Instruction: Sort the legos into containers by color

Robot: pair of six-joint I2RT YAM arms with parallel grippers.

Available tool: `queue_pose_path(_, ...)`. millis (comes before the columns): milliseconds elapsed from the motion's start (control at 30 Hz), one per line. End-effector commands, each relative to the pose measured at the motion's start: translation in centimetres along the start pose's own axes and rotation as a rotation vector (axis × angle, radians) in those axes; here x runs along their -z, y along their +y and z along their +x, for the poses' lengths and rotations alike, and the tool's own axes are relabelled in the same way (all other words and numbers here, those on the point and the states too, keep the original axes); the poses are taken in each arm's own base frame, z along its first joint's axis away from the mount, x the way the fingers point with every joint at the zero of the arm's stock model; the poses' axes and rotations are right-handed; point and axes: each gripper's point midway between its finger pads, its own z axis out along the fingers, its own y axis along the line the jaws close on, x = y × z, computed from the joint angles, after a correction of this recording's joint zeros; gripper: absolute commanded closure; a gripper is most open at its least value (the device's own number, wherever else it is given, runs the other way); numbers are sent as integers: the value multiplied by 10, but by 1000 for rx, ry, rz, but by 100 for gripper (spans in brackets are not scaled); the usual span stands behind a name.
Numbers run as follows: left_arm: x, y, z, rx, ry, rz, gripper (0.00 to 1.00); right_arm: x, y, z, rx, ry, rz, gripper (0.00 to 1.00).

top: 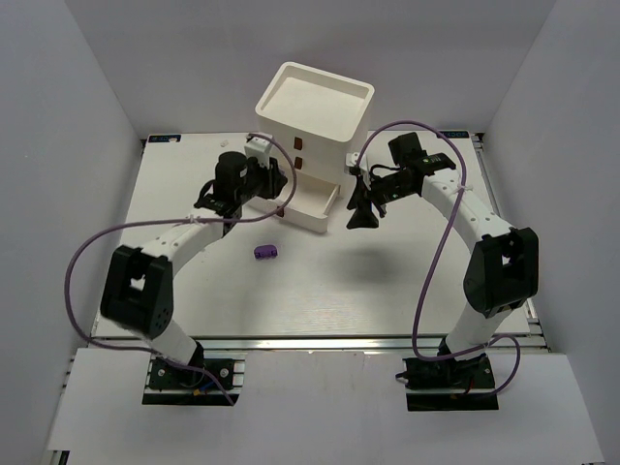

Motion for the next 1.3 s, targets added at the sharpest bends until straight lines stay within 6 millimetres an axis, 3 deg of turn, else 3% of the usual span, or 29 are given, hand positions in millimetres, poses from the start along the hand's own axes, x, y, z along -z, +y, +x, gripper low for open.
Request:
queue_pose_path(0,-31,4,-6,54,-7,10,78,4,2,-15,20,-23,-3,34)
queue_pose_path(33,-45,8,10,71,32,8,57,5,1,-16,25,-26,1,34)
queue_pose_path(67,-53,11,-2,71,10,-5,51,5,2,-15,29,-23,1,34)
queue_pose_path(133,-62,13,-2,83,18,-8,42,7,4,-16,38,-19,6,33)
queue_pose_path(300,-66,12,-21,91,-16,-4,34,6,11,-12,77,-15,-11,30)
queue_pose_path(467,-45,11,-44,116,-54,-15,37,-7,31,-18,230,-50,-118,17)
queue_pose_path(500,-32,9,-57,126,-73,-26,51,-16,32,-23,305,-68,-127,11)
queue_pose_path(567,-13,18,-53,191,-61,-100,82,-36,34,-20,348,-60,-135,11)
queue_pose_path(600,8,17,-70,212,-101,-127,99,-49,36,-24,377,-56,-138,11)
queue_pose_path(633,19,24,-59,253,-90,-184,100,-66,34,-34,413,-71,-124,11)
queue_pose_path(667,33,29,-50,273,-60,-223,100,-79,28,-25,400,-32,-101,11)
queue_pose_path(700,46,31,-49,296,-69,-257,100,-95,33,-28,416,-20,-104,11)
queue_pose_path(733,71,29,-49,309,-91,-279,93,-113,35,-36,427,-27,-87,11)
queue_pose_path(767,89,40,-40,334,-77,-356,79,-125,27,-26,411,11,-47,11)
queue_pose_path(800,103,42,-36,371,-84,-396,63,-139,30,-27,417,19,-33,11)
queue_pose_path(833,130,38,-49,383,-144,-408,38,-150,33,-28,378,26,-8,11)
queue_pose_path(867,144,43,-30,397,-111,-461,31,-161,19,-30,389,29,54,11)
queue_pose_path(900,157,41,-30,428,-132,-473,26,-170,20,-33,384,29,63,11)
queue_pose_path(933,176,37,-31,438,-168,-471,22,-179,18,-32,369,49,81,11)
queue_pose_path(1067,217,36,-12,506,-180,-529,21,-213,-3,-21,277,86,170,11)
queue_pose_path(1100,222,36,-9,530,-183,-537,21,-217,-8,-26,277,80,196,11)
queue_pose_path(1167,232,33,-4,537,-179,-539,20,-235,-12,-17,236,109,194,11)
queue_pose_path(1200,234,32,-3,540,-177,-538,20,-237,-18,-30,225,103,200,11)
queue_pose_path(1233,237,32,0,538,-165,-547,20,-249,-22,-16,196,137,191,11)
queue_pose_path(1267,238,32,1,538,-162,-548,20,-253,-23,-16,191,143,186,11)
